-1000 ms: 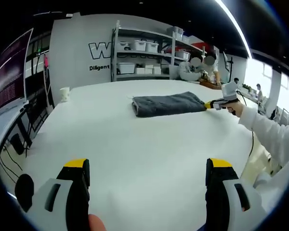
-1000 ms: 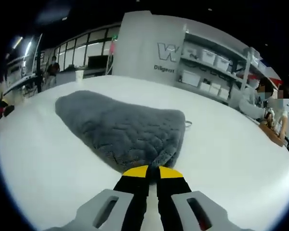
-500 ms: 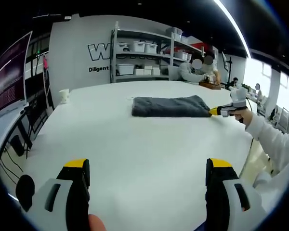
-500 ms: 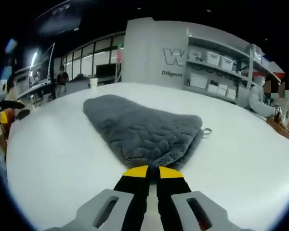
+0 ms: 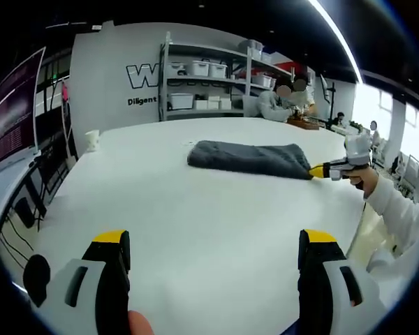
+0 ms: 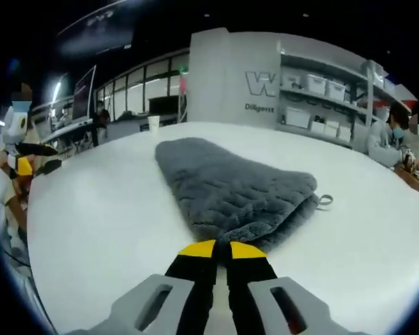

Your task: Open the folded towel by lifting each exposed corner and separating the folded layers until the towel lies flat within the target outline without major curled edges

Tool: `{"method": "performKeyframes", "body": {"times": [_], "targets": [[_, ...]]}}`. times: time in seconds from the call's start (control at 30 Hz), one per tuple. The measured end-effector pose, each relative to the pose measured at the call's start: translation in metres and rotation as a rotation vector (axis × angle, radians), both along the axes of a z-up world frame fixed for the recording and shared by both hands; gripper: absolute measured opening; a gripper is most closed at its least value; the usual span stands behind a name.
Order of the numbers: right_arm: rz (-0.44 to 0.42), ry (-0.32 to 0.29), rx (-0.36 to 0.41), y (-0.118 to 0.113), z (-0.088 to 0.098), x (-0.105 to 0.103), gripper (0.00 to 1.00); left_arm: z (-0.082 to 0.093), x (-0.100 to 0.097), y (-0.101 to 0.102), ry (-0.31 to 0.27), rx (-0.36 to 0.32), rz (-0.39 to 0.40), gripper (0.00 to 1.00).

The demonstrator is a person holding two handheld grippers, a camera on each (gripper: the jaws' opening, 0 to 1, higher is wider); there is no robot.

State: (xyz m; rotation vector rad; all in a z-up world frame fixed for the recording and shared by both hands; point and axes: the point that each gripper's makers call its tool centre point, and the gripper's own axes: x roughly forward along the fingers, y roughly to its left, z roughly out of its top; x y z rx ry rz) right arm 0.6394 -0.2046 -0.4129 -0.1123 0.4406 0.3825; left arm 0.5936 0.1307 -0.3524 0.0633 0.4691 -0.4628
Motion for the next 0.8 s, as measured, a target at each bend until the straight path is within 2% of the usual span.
{"method": "performKeyframes", "body": {"times": [0.3, 0.8], "targets": [[0.016, -0.019, -0.001, 0.026, -0.001, -0.011, 0.0, 0.002, -0.003, 0.001, -0.003, 0.001, 0.001, 1.0], [0.176, -0.028, -0.049, 0.097, 0.0, -0.029, 0.0, 0.002, -0.001, 0.003, -0.002, -0.004, 0.005, 1.0]]}}
